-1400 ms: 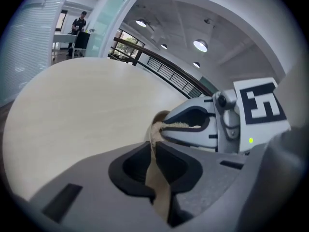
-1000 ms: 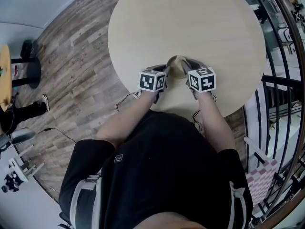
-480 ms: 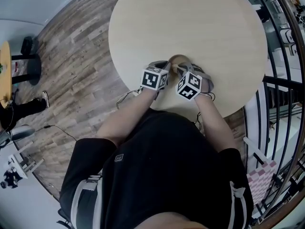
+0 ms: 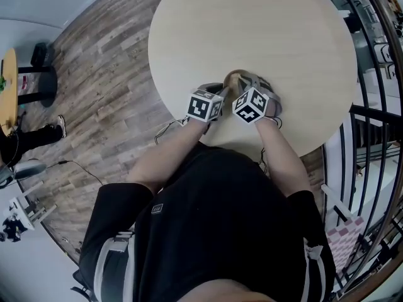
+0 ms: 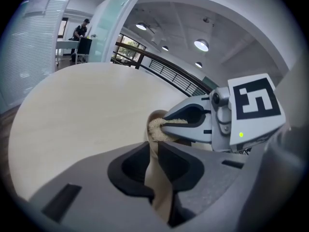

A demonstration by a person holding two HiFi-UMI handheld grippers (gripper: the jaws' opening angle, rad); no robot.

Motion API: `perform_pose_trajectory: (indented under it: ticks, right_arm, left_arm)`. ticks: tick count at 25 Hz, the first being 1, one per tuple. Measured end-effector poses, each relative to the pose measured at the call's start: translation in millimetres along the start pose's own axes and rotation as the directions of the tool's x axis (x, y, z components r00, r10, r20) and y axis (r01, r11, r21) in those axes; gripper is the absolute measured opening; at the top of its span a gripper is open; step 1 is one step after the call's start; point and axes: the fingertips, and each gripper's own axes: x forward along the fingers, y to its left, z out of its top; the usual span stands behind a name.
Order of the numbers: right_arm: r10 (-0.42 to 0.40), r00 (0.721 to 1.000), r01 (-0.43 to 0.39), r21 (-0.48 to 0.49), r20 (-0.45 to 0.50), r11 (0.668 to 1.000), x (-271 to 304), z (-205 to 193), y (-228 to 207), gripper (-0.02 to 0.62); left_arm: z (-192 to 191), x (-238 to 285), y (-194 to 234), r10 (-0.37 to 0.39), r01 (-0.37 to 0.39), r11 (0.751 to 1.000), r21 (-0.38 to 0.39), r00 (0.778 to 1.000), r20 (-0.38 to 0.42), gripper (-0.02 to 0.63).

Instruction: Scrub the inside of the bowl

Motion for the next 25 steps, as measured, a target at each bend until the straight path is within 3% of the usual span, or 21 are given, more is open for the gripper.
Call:
perform_pose_trajectory:
  ticks: [2,6,10,13,16,18,20,25]
  right_arm:
    - [0.013,1.0,-0.013,0.043,0.012,0.999,-1,2,0,0.044]
    - [0.048,0.998,-0.049,0.026,0.046,0.998,-7,7,4,0.044]
    - [0.122,0.987,-0.129,0.07,0.106,0.989,-25,9,5,0.044]
    - [0.143,0.982,-0.152,0.069,0.127,0.986,-41,8,1,0.044]
    - [0.155,0.978,-0.164,0.052,0.138,0.985,-54,8,4,0.044]
    - [0.166,0.977,-0.172,0.032,0.137,0.985,-60,11,10,0.044]
    - [0.173,0.976,-0.177,0.022,0.134,0.984,-63,12,16,0.044]
    - [0.163,0.98,-0.168,0.036,0.111,0.985,-60,7,19,0.044]
  left_arm:
    - [-4,-5,-5,-0.017,0.017,1.0,-0.009,1.0,-0.001,0.06]
    - [-15,-11,-16,-0.044,0.045,0.999,0.026,0.998,-0.043,0.082]
    - [-15,-26,-6,0.016,-0.009,0.986,0.169,0.999,-0.043,0.144]
    - [-3,-36,5,0.045,-0.039,0.961,0.274,0.999,-0.018,0.144]
    - [21,-33,12,0.029,-0.021,0.929,0.37,0.999,-0.017,0.144]
    - [40,-22,13,0.003,0.012,0.9,0.436,0.999,-0.033,0.144]
    - [59,-8,10,-0.018,0.05,0.854,0.518,0.998,-0.067,0.144]
    - [78,32,-12,-0.042,0.195,0.683,0.704,0.973,-0.228,0.144]
